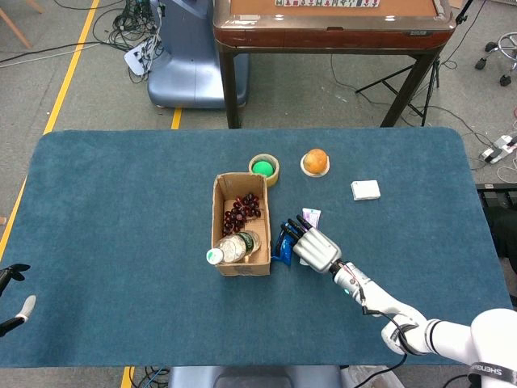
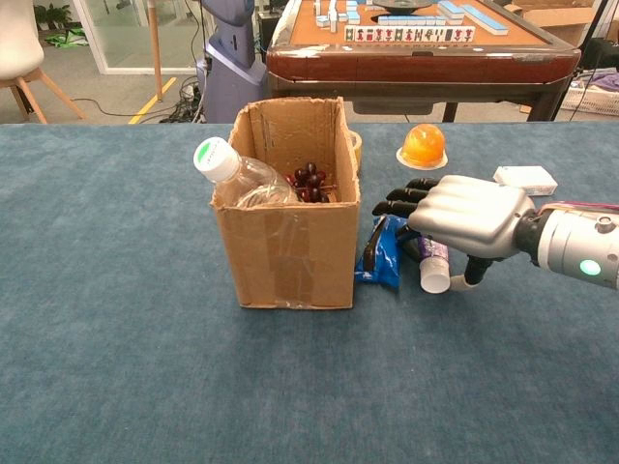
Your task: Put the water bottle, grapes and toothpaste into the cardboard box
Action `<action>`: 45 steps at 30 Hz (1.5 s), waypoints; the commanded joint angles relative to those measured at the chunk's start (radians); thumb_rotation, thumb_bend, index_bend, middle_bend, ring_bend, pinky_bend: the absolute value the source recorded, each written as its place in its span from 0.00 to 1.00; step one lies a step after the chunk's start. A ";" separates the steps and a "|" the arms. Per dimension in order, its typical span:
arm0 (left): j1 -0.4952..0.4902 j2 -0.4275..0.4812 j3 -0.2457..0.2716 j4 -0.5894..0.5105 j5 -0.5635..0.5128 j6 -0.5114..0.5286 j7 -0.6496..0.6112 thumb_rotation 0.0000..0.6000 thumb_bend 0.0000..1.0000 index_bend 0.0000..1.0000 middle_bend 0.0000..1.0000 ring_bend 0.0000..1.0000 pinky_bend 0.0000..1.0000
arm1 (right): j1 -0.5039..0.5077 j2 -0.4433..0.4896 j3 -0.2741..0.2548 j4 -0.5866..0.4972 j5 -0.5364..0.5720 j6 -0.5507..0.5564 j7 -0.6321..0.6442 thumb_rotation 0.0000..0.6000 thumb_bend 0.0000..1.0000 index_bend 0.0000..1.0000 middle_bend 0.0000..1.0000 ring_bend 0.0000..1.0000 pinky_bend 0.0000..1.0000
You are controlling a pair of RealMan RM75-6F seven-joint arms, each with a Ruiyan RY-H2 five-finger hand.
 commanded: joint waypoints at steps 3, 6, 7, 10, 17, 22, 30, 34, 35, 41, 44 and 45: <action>0.000 0.000 0.000 0.000 0.000 0.000 0.001 1.00 0.28 0.32 0.43 0.35 0.55 | -0.007 0.007 -0.002 -0.007 -0.005 0.014 0.010 1.00 0.25 0.60 0.08 0.00 0.09; 0.000 0.000 0.001 0.000 0.000 -0.001 0.001 1.00 0.28 0.32 0.43 0.35 0.55 | -0.015 0.019 -0.004 -0.023 -0.015 0.038 0.022 1.00 0.25 0.61 0.09 0.00 0.09; 0.000 0.000 0.001 0.001 0.000 -0.001 0.001 1.00 0.28 0.32 0.44 0.35 0.55 | -0.020 0.026 -0.005 -0.032 -0.020 0.050 0.027 1.00 0.25 0.61 0.09 0.00 0.09; -0.001 -0.001 0.001 0.001 0.000 -0.004 0.002 1.00 0.28 0.32 0.43 0.35 0.55 | -0.033 0.047 -0.007 -0.056 -0.031 0.080 0.038 1.00 0.25 0.61 0.09 0.00 0.09; -0.003 -0.005 0.002 0.002 -0.002 -0.008 0.008 1.00 0.28 0.32 0.43 0.35 0.55 | -0.070 0.098 -0.010 -0.106 -0.050 0.150 0.072 1.00 0.25 0.61 0.09 0.00 0.09; -0.007 -0.009 0.003 0.006 -0.007 -0.018 0.011 1.00 0.28 0.32 0.43 0.35 0.55 | -0.088 0.123 -0.008 -0.121 -0.062 0.187 0.098 1.00 0.25 0.61 0.10 0.00 0.09; -0.010 -0.012 0.002 0.009 -0.012 -0.025 0.015 1.00 0.28 0.32 0.44 0.35 0.55 | -0.105 0.145 0.001 -0.136 -0.087 0.236 0.139 1.00 0.24 0.61 0.10 0.00 0.09; -0.010 -0.012 0.003 0.009 -0.012 -0.025 0.014 1.00 0.28 0.32 0.44 0.35 0.55 | -0.111 0.152 0.007 -0.144 -0.095 0.252 0.150 1.00 0.24 0.61 0.11 0.00 0.09; -0.009 -0.012 0.003 0.009 -0.012 -0.025 0.013 1.00 0.28 0.32 0.43 0.35 0.55 | -0.112 0.153 0.008 -0.146 -0.096 0.255 0.151 1.00 0.24 0.61 0.11 0.00 0.09; -0.009 -0.012 0.003 0.008 -0.011 -0.023 0.014 1.00 0.28 0.32 0.43 0.35 0.55 | -0.121 0.162 0.015 -0.156 -0.106 0.276 0.164 1.00 0.24 0.61 0.11 0.00 0.09; -0.009 -0.012 0.003 0.008 -0.011 -0.023 0.015 1.00 0.28 0.32 0.43 0.35 0.55 | -0.127 0.168 0.018 -0.162 -0.112 0.290 0.172 1.00 0.24 0.61 0.11 0.00 0.09; -0.009 -0.012 0.003 0.009 -0.011 -0.023 0.015 1.00 0.28 0.32 0.43 0.35 0.55 | -0.129 0.171 0.019 -0.164 -0.114 0.294 0.175 1.00 0.24 0.61 0.11 0.00 0.09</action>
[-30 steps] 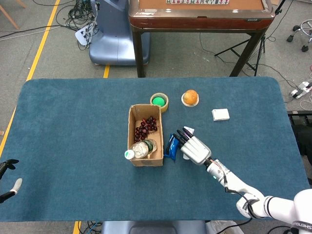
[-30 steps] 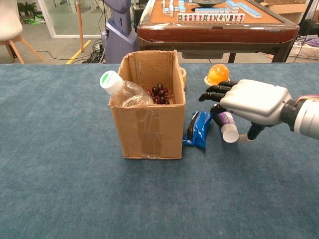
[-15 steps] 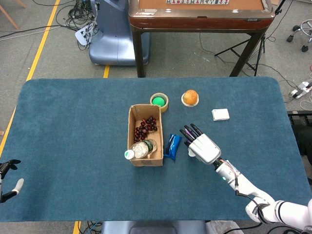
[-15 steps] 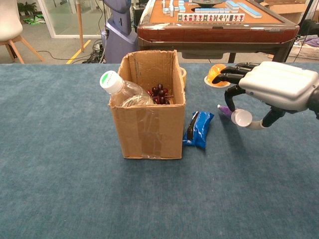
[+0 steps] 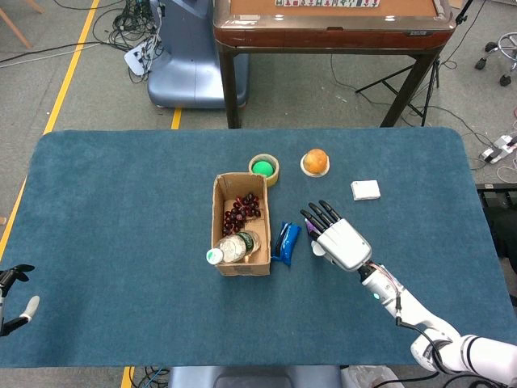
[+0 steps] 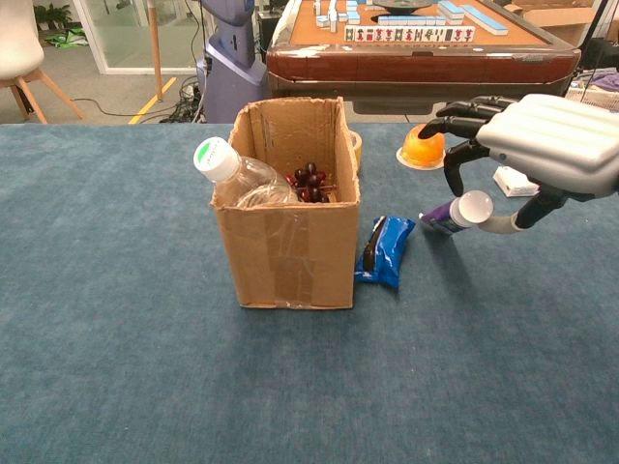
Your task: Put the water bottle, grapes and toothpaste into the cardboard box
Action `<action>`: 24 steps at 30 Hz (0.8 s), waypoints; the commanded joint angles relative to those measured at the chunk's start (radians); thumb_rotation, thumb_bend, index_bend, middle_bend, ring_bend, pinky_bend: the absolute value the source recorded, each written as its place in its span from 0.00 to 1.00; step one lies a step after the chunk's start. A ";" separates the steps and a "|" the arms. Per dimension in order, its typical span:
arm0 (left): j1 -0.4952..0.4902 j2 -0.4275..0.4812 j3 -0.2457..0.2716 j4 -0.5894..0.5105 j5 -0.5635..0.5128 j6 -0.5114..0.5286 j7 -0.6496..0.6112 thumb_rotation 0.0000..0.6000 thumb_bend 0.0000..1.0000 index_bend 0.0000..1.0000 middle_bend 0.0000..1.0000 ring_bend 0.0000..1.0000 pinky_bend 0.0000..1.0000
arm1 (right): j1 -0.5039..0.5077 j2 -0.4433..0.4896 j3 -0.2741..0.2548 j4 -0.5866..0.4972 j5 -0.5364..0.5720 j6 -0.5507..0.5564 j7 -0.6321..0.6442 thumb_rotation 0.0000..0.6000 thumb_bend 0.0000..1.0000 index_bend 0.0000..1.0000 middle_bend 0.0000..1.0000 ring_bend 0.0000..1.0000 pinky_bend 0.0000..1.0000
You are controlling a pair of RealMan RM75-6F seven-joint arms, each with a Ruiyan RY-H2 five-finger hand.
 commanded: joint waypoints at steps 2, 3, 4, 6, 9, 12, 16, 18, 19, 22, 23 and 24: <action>0.000 0.000 0.000 0.001 -0.001 -0.001 0.001 1.00 0.28 0.32 0.44 0.35 0.55 | -0.007 0.009 0.005 -0.008 -0.007 0.015 0.011 1.00 0.25 0.61 0.12 0.00 0.09; -0.001 -0.001 0.000 0.001 -0.001 -0.002 0.002 1.00 0.28 0.32 0.43 0.35 0.55 | -0.009 0.012 0.006 -0.010 -0.008 0.019 0.013 1.00 0.25 0.61 0.12 0.00 0.10; -0.001 -0.001 0.000 0.001 -0.001 -0.002 0.002 1.00 0.28 0.32 0.44 0.35 0.55 | -0.010 0.014 0.008 -0.012 -0.009 0.023 0.015 1.00 0.25 0.61 0.12 0.00 0.10; -0.001 -0.002 0.001 0.001 0.000 -0.003 0.004 1.00 0.28 0.32 0.43 0.35 0.55 | -0.014 0.021 0.011 -0.017 -0.011 0.032 0.021 1.00 0.25 0.61 0.12 0.00 0.10; -0.002 -0.004 0.002 0.002 -0.001 -0.005 0.006 1.00 0.28 0.32 0.43 0.35 0.55 | -0.020 0.031 0.015 -0.025 -0.015 0.043 0.027 1.00 0.24 0.61 0.12 0.00 0.10; -0.003 -0.006 0.002 0.002 -0.001 -0.007 0.009 1.00 0.28 0.32 0.43 0.35 0.55 | -0.025 0.042 0.019 -0.035 -0.018 0.055 0.033 1.00 0.25 0.61 0.12 0.00 0.10; -0.004 -0.008 0.003 0.003 -0.003 -0.011 0.012 1.00 0.28 0.32 0.44 0.35 0.55 | -0.031 0.054 0.027 -0.045 -0.019 0.067 0.041 1.00 0.25 0.61 0.12 0.00 0.10; -0.005 -0.009 0.003 0.004 -0.003 -0.013 0.013 1.00 0.28 0.32 0.43 0.35 0.55 | -0.034 0.060 0.030 -0.050 -0.019 0.072 0.046 1.00 0.24 0.61 0.12 0.00 0.10; -0.006 -0.010 0.003 0.004 -0.004 -0.013 0.014 1.00 0.28 0.32 0.43 0.35 0.55 | -0.035 0.062 0.031 -0.051 -0.019 0.074 0.047 1.00 0.24 0.61 0.12 0.00 0.10; -0.006 -0.011 0.004 0.005 -0.005 -0.015 0.015 1.00 0.28 0.32 0.43 0.35 0.55 | -0.039 0.068 0.035 -0.054 -0.021 0.080 0.048 1.00 0.25 0.61 0.12 0.00 0.10; -0.007 -0.011 0.004 0.005 -0.005 -0.016 0.015 1.00 0.28 0.32 0.43 0.35 0.55 | -0.040 0.069 0.036 -0.056 -0.022 0.082 0.049 1.00 0.24 0.61 0.12 0.00 0.10; -0.007 -0.012 0.004 0.005 -0.005 -0.016 0.016 1.00 0.28 0.32 0.43 0.35 0.55 | -0.041 0.071 0.037 -0.058 -0.024 0.085 0.050 1.00 0.24 0.61 0.12 0.00 0.10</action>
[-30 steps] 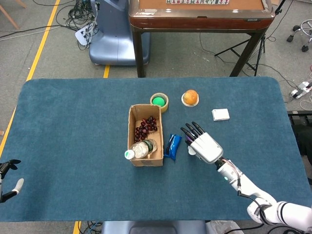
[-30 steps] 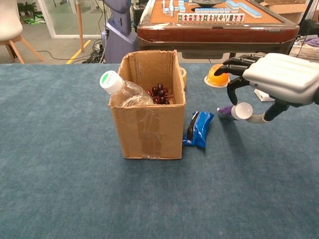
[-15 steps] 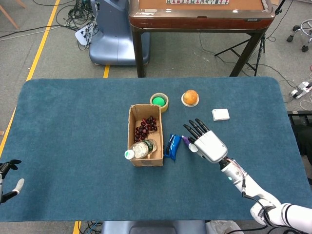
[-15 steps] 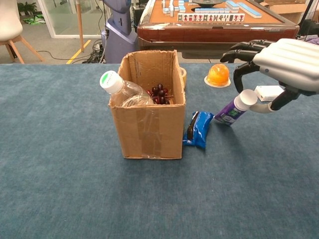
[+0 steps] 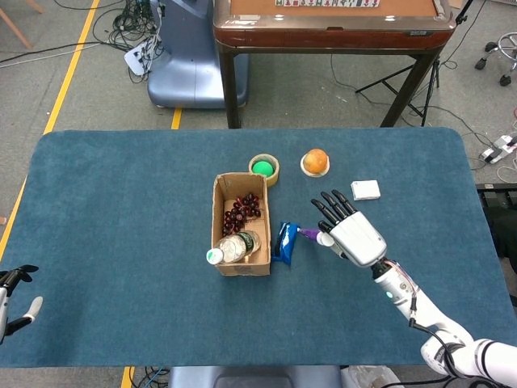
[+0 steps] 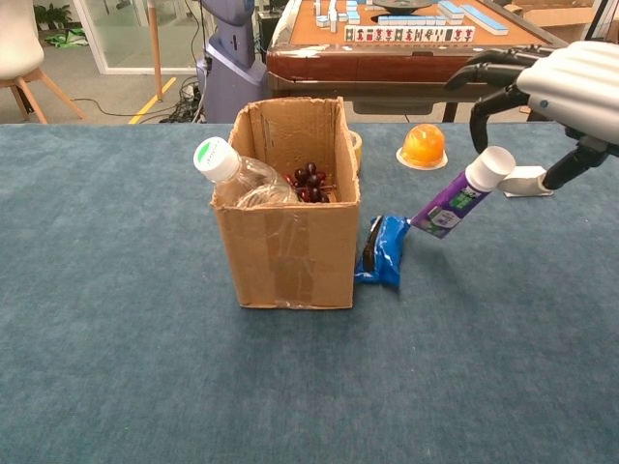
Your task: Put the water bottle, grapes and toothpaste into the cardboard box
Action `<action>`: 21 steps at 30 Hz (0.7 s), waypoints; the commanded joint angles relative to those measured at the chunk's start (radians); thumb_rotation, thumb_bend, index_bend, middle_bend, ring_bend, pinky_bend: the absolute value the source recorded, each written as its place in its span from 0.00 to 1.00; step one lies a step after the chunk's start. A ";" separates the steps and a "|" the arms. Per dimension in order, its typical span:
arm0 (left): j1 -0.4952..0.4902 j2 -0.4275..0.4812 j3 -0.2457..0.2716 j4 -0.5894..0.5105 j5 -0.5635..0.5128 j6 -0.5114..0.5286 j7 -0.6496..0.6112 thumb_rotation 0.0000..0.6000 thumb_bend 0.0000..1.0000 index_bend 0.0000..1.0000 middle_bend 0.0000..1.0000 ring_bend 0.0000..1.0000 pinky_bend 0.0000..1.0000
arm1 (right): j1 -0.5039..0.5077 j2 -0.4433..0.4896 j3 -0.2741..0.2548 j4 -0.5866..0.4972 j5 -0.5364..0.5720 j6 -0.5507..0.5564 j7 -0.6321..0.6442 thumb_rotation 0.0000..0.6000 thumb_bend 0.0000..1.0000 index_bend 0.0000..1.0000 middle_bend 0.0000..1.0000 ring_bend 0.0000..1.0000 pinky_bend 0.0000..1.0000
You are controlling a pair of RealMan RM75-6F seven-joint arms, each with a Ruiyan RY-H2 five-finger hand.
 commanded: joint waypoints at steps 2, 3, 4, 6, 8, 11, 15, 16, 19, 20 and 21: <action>-0.001 -0.001 0.000 0.000 -0.001 -0.001 0.000 1.00 0.28 0.32 0.44 0.35 0.55 | -0.004 0.008 0.004 -0.009 -0.005 0.009 0.003 1.00 0.24 0.61 0.12 0.00 0.10; -0.001 -0.001 0.000 0.000 -0.002 -0.002 0.000 1.00 0.28 0.32 0.43 0.35 0.55 | -0.005 0.011 0.005 -0.013 -0.006 0.012 0.004 1.00 0.24 0.61 0.12 0.00 0.10; -0.001 -0.001 0.000 0.001 -0.002 -0.002 0.000 1.00 0.28 0.32 0.43 0.35 0.55 | -0.006 0.017 0.008 -0.020 -0.009 0.016 0.003 1.00 0.24 0.61 0.12 0.00 0.10; -0.001 -0.001 0.000 0.001 -0.003 -0.003 0.000 1.00 0.28 0.32 0.43 0.35 0.55 | -0.008 0.026 0.012 -0.031 -0.013 0.025 0.001 1.00 0.24 0.61 0.12 0.00 0.10; -0.002 -0.001 0.000 0.001 -0.002 -0.003 0.000 1.00 0.28 0.32 0.43 0.35 0.55 | -0.009 0.039 0.020 -0.047 -0.017 0.035 -0.008 1.00 0.24 0.61 0.12 0.00 0.10; -0.002 -0.001 0.001 0.000 0.001 -0.002 0.001 1.00 0.28 0.32 0.44 0.35 0.55 | -0.010 0.060 0.032 -0.076 -0.021 0.046 -0.024 1.00 0.24 0.61 0.12 0.00 0.10; -0.002 -0.001 0.001 0.000 0.001 -0.002 0.002 1.00 0.28 0.32 0.44 0.35 0.55 | -0.008 0.089 0.052 -0.120 -0.025 0.058 -0.046 1.00 0.24 0.61 0.12 0.00 0.10; -0.002 -0.002 0.001 0.000 0.001 -0.002 0.002 1.00 0.28 0.32 0.44 0.35 0.55 | -0.007 0.095 0.058 -0.131 -0.024 0.060 -0.051 1.00 0.24 0.61 0.12 0.00 0.10; -0.003 -0.002 0.002 0.000 0.001 -0.003 0.003 1.00 0.28 0.32 0.43 0.35 0.55 | 0.001 0.114 0.080 -0.167 -0.022 0.062 -0.063 1.00 0.24 0.61 0.12 0.00 0.10; -0.003 -0.002 0.002 0.000 0.001 -0.003 0.003 1.00 0.28 0.32 0.43 0.35 0.55 | 0.006 0.120 0.090 -0.181 -0.021 0.060 -0.069 1.00 0.24 0.61 0.13 0.00 0.10; -0.003 -0.002 0.002 0.000 0.002 -0.002 0.002 1.00 0.28 0.32 0.43 0.35 0.55 | 0.009 0.124 0.098 -0.190 -0.018 0.059 -0.075 1.00 0.24 0.61 0.13 0.00 0.10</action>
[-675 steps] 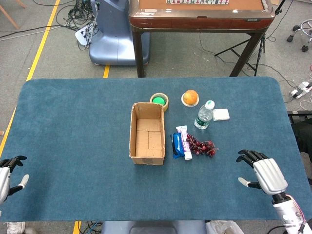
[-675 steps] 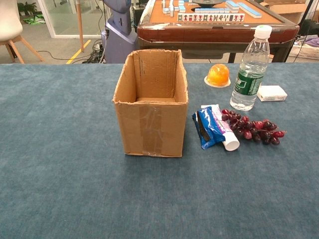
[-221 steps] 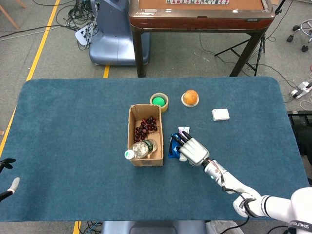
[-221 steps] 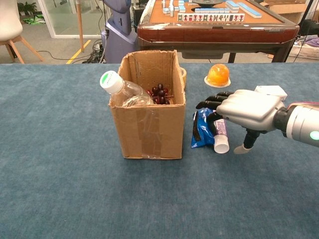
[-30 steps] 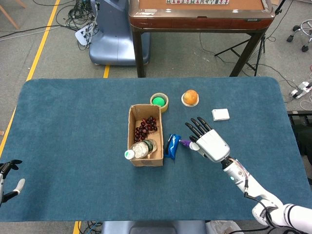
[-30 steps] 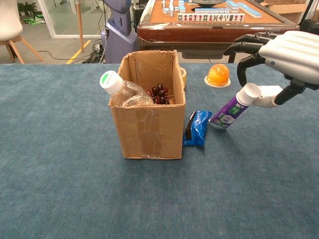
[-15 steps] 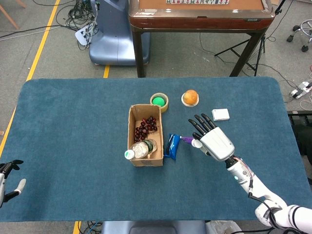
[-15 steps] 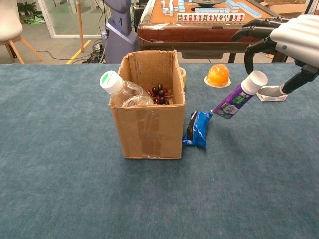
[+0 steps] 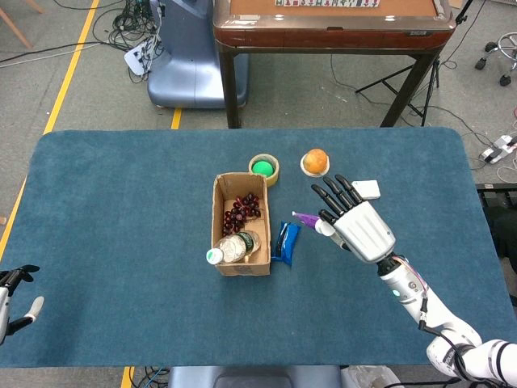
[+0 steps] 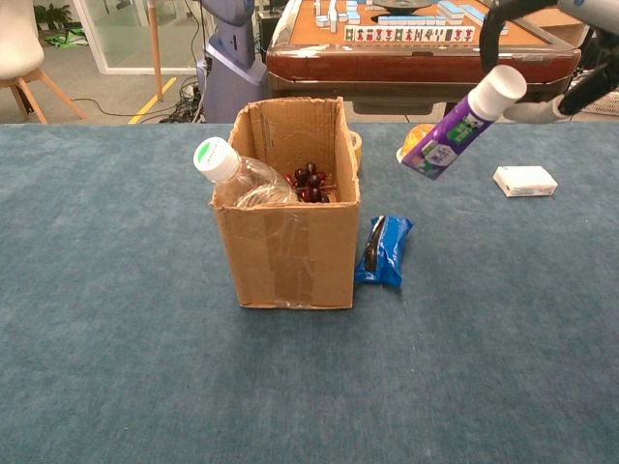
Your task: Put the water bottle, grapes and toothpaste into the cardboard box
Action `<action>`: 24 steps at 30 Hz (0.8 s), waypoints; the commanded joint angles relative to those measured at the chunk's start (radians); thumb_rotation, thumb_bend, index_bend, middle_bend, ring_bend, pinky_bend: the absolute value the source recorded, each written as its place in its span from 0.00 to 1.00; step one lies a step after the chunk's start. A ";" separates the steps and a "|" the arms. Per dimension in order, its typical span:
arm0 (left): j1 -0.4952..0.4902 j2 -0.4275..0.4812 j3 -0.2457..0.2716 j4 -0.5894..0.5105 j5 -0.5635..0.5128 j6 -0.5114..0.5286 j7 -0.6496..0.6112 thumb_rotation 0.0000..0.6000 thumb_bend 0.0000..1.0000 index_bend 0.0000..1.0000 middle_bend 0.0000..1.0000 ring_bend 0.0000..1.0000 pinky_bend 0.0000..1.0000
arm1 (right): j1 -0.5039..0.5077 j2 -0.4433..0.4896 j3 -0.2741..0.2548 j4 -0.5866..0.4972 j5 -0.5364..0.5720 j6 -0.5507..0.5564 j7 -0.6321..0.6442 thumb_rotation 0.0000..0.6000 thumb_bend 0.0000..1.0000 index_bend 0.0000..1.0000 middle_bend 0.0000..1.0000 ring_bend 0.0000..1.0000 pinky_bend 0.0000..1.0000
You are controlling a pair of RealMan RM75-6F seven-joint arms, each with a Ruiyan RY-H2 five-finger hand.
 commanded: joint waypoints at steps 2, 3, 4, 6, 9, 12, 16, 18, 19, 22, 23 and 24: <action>0.000 0.000 -0.001 0.000 0.000 0.002 -0.001 1.00 0.28 0.32 0.44 0.35 0.55 | 0.019 0.023 0.037 -0.048 0.009 -0.005 -0.030 1.00 0.24 0.61 0.13 0.00 0.10; 0.000 0.000 -0.001 0.000 0.000 0.003 -0.002 1.00 0.28 0.32 0.44 0.35 0.55 | 0.023 0.026 0.045 -0.059 0.012 -0.006 -0.035 1.00 0.24 0.61 0.13 0.00 0.10; 0.001 0.001 -0.001 0.000 0.000 0.003 -0.003 1.00 0.28 0.32 0.43 0.35 0.55 | 0.028 0.028 0.053 -0.069 0.015 -0.008 -0.040 1.00 0.24 0.61 0.13 0.00 0.10; 0.001 0.001 -0.001 0.000 0.000 0.004 -0.005 1.00 0.28 0.32 0.43 0.35 0.55 | 0.038 0.031 0.073 -0.090 0.028 -0.014 -0.059 1.00 0.24 0.61 0.13 0.00 0.10; 0.001 0.002 -0.001 -0.001 0.000 0.004 -0.008 1.00 0.28 0.32 0.44 0.35 0.55 | 0.058 0.028 0.099 -0.116 0.048 -0.029 -0.083 1.00 0.24 0.61 0.13 0.00 0.10; 0.001 0.004 -0.001 -0.002 0.001 0.004 -0.010 1.00 0.28 0.32 0.43 0.35 0.55 | 0.082 0.018 0.123 -0.134 0.067 -0.051 -0.112 1.00 0.24 0.61 0.13 0.00 0.10; 0.003 0.006 -0.001 -0.003 0.003 0.009 -0.013 1.00 0.28 0.32 0.43 0.35 0.55 | 0.115 -0.006 0.152 -0.144 0.107 -0.081 -0.145 1.00 0.25 0.61 0.14 0.00 0.10; 0.003 0.008 -0.002 -0.005 0.004 0.010 -0.016 1.00 0.28 0.32 0.44 0.35 0.55 | 0.132 -0.024 0.165 -0.143 0.130 -0.097 -0.158 1.00 0.25 0.61 0.14 0.00 0.10; 0.003 0.009 -0.002 -0.006 0.005 0.012 -0.016 1.00 0.28 0.32 0.44 0.35 0.55 | 0.140 -0.032 0.169 -0.141 0.141 -0.104 -0.163 1.00 0.25 0.61 0.14 0.00 0.10; 0.006 0.012 -0.002 -0.006 0.007 0.017 -0.025 1.00 0.28 0.32 0.43 0.35 0.55 | 0.171 -0.065 0.185 -0.125 0.172 -0.129 -0.181 1.00 0.24 0.61 0.14 0.00 0.10; 0.006 0.013 -0.002 -0.006 0.006 0.017 -0.027 1.00 0.28 0.32 0.44 0.35 0.55 | 0.180 -0.075 0.189 -0.119 0.180 -0.135 -0.186 1.00 0.24 0.61 0.14 0.00 0.10; 0.006 0.014 -0.003 -0.006 0.005 0.017 -0.030 1.00 0.28 0.32 0.44 0.35 0.55 | 0.190 -0.085 0.194 -0.113 0.189 -0.141 -0.191 1.00 0.24 0.61 0.14 0.00 0.10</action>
